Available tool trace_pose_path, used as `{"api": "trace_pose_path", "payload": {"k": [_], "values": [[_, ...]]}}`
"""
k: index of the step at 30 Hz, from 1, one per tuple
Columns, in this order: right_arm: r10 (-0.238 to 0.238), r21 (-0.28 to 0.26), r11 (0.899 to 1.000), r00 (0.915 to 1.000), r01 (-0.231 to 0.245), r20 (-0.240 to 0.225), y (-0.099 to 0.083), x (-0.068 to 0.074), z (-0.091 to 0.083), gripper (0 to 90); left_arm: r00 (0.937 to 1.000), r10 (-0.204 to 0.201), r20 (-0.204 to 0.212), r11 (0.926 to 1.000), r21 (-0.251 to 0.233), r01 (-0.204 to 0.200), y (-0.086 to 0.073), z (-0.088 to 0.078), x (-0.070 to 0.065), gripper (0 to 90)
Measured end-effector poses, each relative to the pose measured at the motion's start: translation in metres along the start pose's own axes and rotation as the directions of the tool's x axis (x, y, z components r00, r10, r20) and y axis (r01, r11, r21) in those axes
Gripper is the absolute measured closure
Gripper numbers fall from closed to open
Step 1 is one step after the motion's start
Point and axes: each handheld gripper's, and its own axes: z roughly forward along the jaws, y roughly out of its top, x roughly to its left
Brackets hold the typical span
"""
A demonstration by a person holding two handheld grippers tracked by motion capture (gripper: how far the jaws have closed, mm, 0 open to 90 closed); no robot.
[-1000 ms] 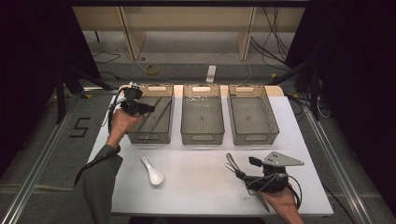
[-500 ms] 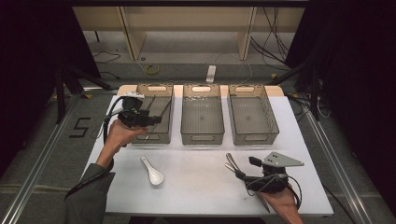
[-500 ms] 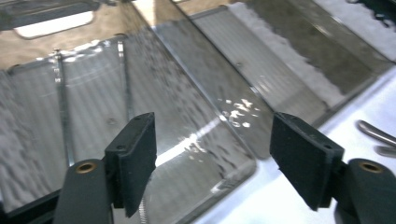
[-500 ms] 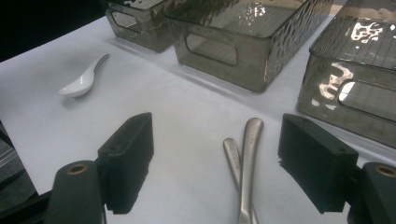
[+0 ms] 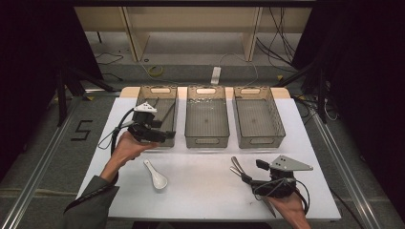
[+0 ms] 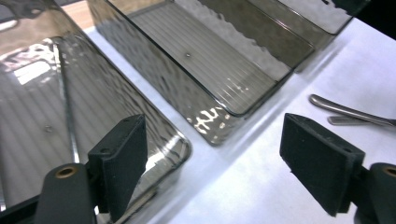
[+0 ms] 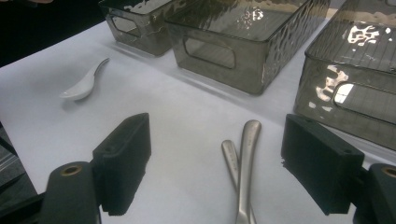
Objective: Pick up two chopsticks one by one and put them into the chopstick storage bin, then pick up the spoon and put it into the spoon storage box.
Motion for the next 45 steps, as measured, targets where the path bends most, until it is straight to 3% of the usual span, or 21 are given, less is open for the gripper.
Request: {"api": "trace_pose_path", "payload": {"k": [9, 25, 35, 40, 45], "values": [[0.005, -0.007, 1.0, 1.0, -0.005, 0.001, -0.001, -0.001, -0.001, 24.4, 0.999, 0.029, 0.034, 0.9995, 0.01, -0.03, -0.011, 0.001, -0.012, 20.0], [0.003, -0.006, 1.0, 1.0, -0.003, 0.001, -0.001, -0.001, -0.001, 24.4, 0.9969, 0.079, -0.005, 0.9949, 0.063, -0.079, -0.03, 0.002, -0.023, 20.4], [-0.001, -0.001, 1.0, 1.0, 0.001, 0.003, -0.001, 0.0, -0.001, 24.4, 0.9941, 0.101, -0.039, 0.9876, 0.125, -0.095, -0.038, 0.005, -0.024, 22.3], [0.002, -0.001, 1.0, 1.0, -0.002, 0.001, -0.001, -0.001, -0.002, 24.4, 0.9943, 0.096, -0.047, 0.9847, 0.151, -0.088, -0.042, 0.008, -0.022, 29.1], [-0.004, -0.001, 1.0, 1.0, 0.004, 0.0, -0.001, 0.0, -0.002, 24.4, 0.9924, 0.104, -0.066, 0.9753, 0.202, -0.089, -0.048, 0.011, -0.02, 48.3]]}}
